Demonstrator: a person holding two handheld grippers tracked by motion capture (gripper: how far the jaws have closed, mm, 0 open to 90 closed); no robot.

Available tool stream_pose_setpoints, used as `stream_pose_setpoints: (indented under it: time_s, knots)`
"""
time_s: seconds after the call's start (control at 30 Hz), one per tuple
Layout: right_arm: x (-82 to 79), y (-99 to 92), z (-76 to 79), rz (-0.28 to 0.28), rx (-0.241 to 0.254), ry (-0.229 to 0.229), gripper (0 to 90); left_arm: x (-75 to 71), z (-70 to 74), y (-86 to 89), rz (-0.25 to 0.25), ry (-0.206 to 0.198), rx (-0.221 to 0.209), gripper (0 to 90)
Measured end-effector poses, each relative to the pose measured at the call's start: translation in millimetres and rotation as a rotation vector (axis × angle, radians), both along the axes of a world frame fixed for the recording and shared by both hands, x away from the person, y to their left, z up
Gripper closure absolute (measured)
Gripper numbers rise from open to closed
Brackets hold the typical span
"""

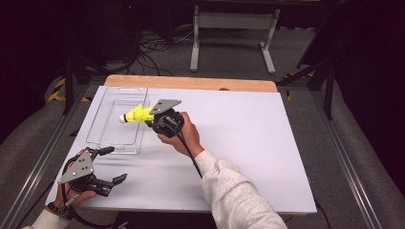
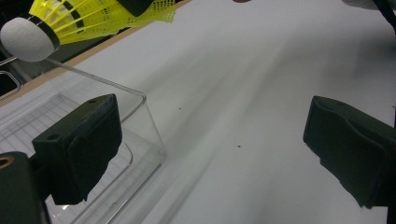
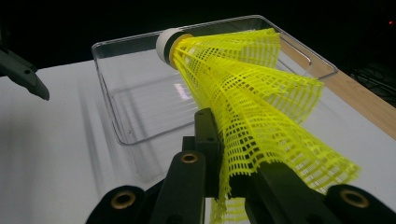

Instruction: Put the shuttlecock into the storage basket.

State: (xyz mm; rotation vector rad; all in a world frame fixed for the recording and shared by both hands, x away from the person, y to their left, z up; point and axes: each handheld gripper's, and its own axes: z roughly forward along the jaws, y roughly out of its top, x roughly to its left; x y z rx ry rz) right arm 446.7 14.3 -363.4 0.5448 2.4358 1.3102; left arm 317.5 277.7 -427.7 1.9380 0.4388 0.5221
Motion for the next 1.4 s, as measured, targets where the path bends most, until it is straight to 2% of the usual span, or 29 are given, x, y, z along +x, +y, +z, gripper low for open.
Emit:
stream_pose_setpoints:
  time_s: [0.4,0.7,0.87,1.4]
  knots:
    - [6.5,18.6,-0.3,0.021,-0.006,0.013,87.6,-0.6,-0.3,1.6,-0.003,0.002,-0.007,5.4]
    - [10.8,31.4,-1.1,0.042,-0.030,0.020,87.5,-2.5,-1.3,3.1,-0.002,0.008,0.003,5.4]
    - [12.8,37.8,-3.5,0.058,-0.044,0.032,87.5,-3.7,-2.4,4.7,0.000,0.015,-0.009,5.4]
    - [16.2,57.6,-2.4,0.097,-0.086,0.046,87.6,-7.0,-3.3,8.2,0.008,0.017,-0.007,5.4]
